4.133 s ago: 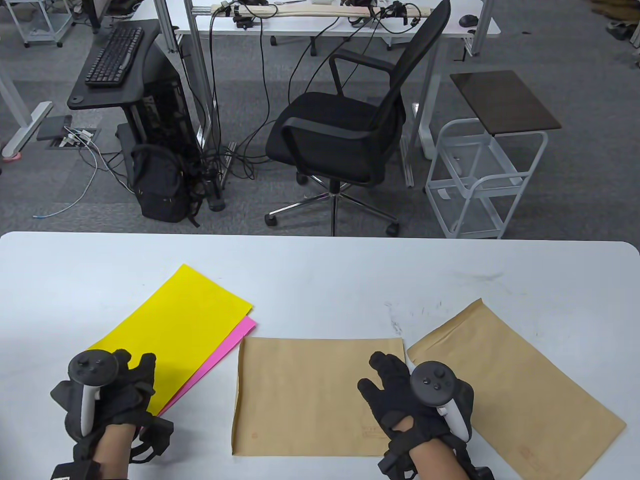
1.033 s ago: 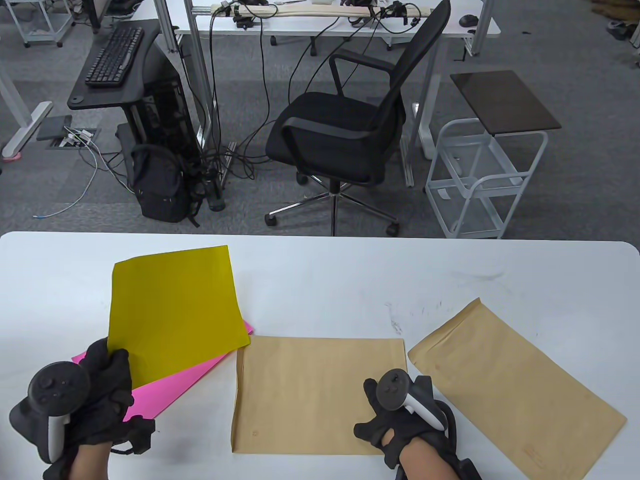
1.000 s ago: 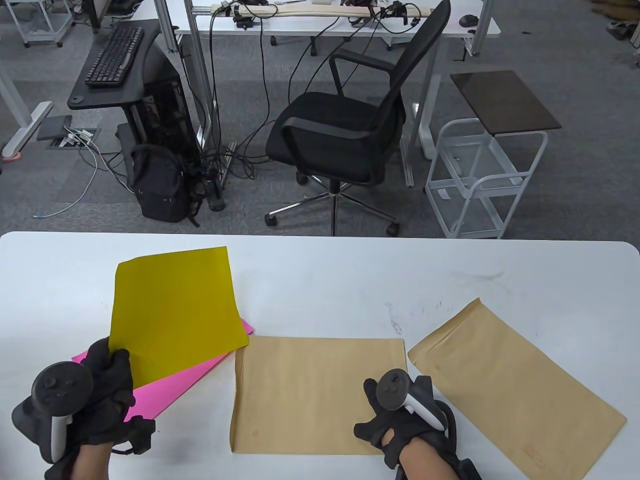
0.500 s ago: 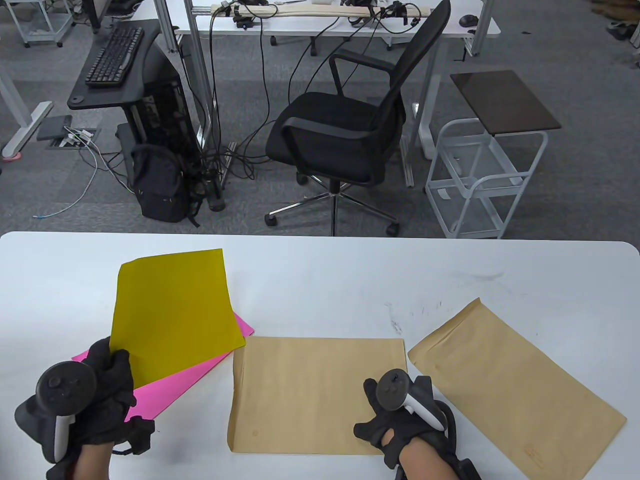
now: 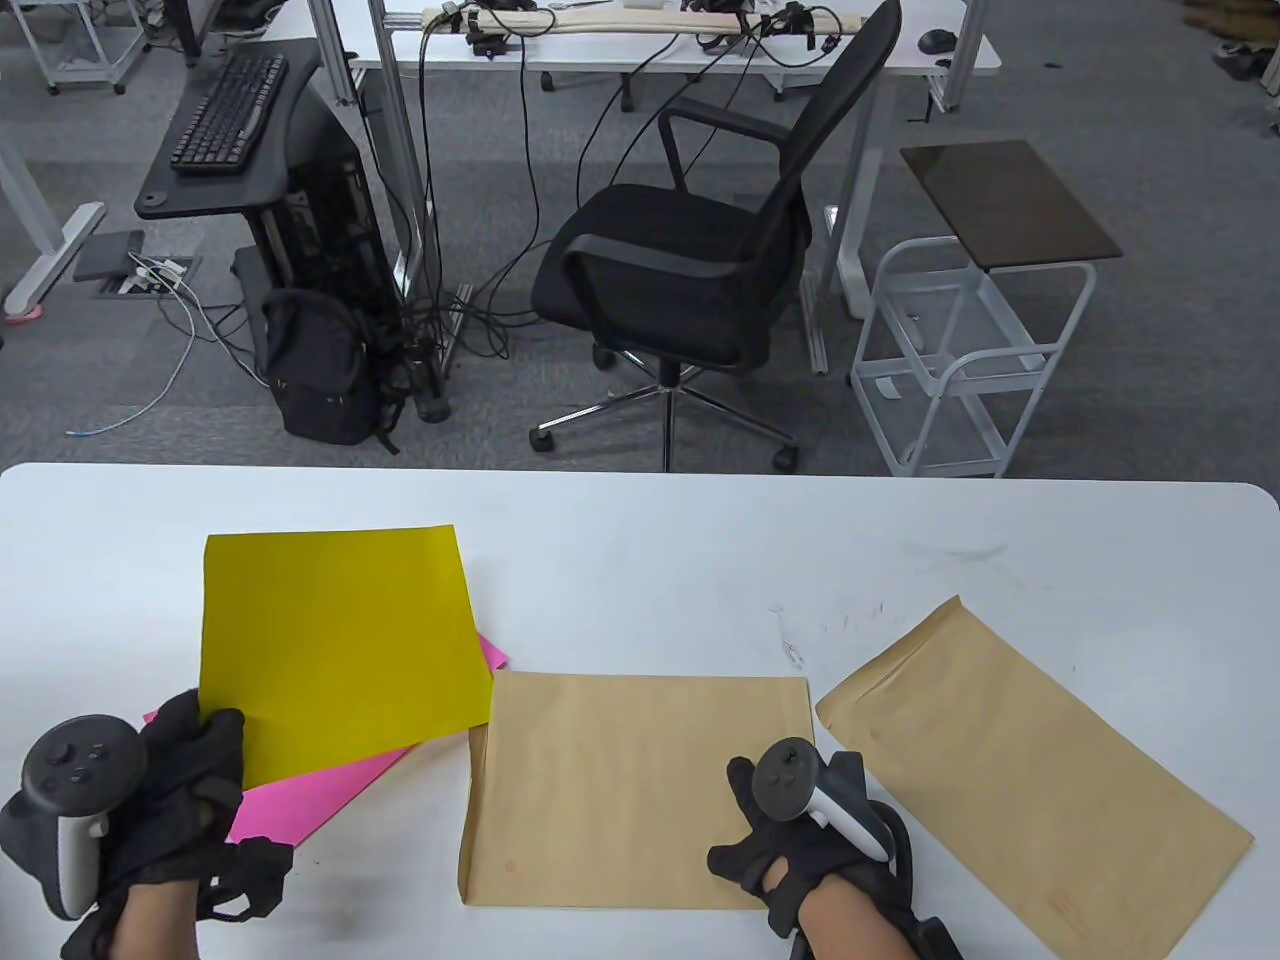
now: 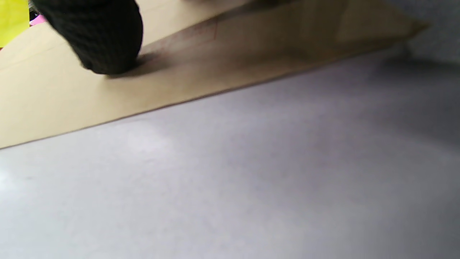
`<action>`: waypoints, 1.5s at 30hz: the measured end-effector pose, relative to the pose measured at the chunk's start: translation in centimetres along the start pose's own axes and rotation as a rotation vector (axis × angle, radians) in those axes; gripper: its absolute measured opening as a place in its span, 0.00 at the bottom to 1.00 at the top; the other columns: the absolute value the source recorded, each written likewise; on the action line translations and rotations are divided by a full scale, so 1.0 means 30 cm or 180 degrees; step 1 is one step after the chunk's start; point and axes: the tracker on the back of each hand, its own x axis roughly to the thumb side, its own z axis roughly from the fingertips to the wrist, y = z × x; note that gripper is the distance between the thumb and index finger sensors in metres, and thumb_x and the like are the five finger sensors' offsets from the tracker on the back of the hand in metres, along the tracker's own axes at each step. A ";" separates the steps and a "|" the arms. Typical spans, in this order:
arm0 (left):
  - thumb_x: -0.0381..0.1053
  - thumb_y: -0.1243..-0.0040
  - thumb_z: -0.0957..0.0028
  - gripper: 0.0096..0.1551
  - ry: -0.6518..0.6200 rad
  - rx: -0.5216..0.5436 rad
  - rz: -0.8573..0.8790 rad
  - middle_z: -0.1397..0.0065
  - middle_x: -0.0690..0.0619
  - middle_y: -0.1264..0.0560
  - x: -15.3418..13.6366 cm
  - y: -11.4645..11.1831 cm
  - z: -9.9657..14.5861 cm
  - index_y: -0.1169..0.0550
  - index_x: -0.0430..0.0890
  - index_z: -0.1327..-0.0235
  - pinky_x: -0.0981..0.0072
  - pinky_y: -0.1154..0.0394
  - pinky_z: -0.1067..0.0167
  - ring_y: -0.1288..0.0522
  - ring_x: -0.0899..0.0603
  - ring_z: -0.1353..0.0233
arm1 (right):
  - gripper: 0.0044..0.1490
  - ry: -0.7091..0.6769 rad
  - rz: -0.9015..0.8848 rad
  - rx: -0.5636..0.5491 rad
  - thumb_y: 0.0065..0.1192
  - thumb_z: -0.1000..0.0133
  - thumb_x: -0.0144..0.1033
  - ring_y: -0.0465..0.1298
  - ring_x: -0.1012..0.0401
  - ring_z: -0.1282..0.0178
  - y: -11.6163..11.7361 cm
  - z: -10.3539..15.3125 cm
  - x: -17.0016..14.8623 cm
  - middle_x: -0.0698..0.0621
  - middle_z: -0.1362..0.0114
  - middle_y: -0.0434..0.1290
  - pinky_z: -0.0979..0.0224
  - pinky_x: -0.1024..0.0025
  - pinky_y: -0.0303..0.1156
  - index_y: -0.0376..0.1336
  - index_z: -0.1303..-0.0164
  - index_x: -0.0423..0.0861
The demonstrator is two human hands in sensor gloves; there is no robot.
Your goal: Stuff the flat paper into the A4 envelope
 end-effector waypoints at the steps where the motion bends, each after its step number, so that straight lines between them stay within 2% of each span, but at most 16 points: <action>1: 0.52 0.35 0.52 0.25 0.0019 -0.0071 -0.0010 0.60 0.58 0.13 -0.003 0.000 -0.003 0.17 0.47 0.43 0.55 0.15 0.58 0.13 0.48 0.62 | 0.55 -0.0001 0.0002 -0.0003 0.70 0.48 0.66 0.36 0.47 0.16 0.000 0.000 0.000 0.55 0.18 0.33 0.22 0.35 0.39 0.41 0.19 0.66; 11: 0.52 0.35 0.51 0.25 0.0222 -0.0698 0.0043 0.59 0.58 0.13 -0.064 0.019 -0.042 0.17 0.46 0.42 0.54 0.15 0.57 0.13 0.47 0.61 | 0.55 0.0004 -0.0003 0.0003 0.70 0.48 0.66 0.36 0.47 0.16 0.000 0.000 0.000 0.55 0.18 0.33 0.22 0.35 0.39 0.41 0.19 0.66; 31: 0.52 0.35 0.51 0.25 0.0412 -0.1256 -0.0029 0.59 0.57 0.13 -0.124 0.051 -0.066 0.17 0.46 0.42 0.53 0.16 0.56 0.13 0.47 0.61 | 0.55 0.0011 -0.0018 0.0000 0.70 0.48 0.66 0.36 0.47 0.16 -0.001 -0.002 -0.004 0.55 0.18 0.33 0.22 0.35 0.39 0.42 0.19 0.66; 45: 0.51 0.34 0.52 0.25 0.0517 -0.1439 0.0058 0.60 0.57 0.12 -0.175 0.078 -0.075 0.15 0.45 0.43 0.53 0.15 0.57 0.13 0.46 0.62 | 0.55 0.0011 -0.0028 0.0004 0.70 0.48 0.66 0.36 0.47 0.16 -0.002 -0.004 -0.009 0.55 0.18 0.33 0.22 0.35 0.39 0.41 0.19 0.67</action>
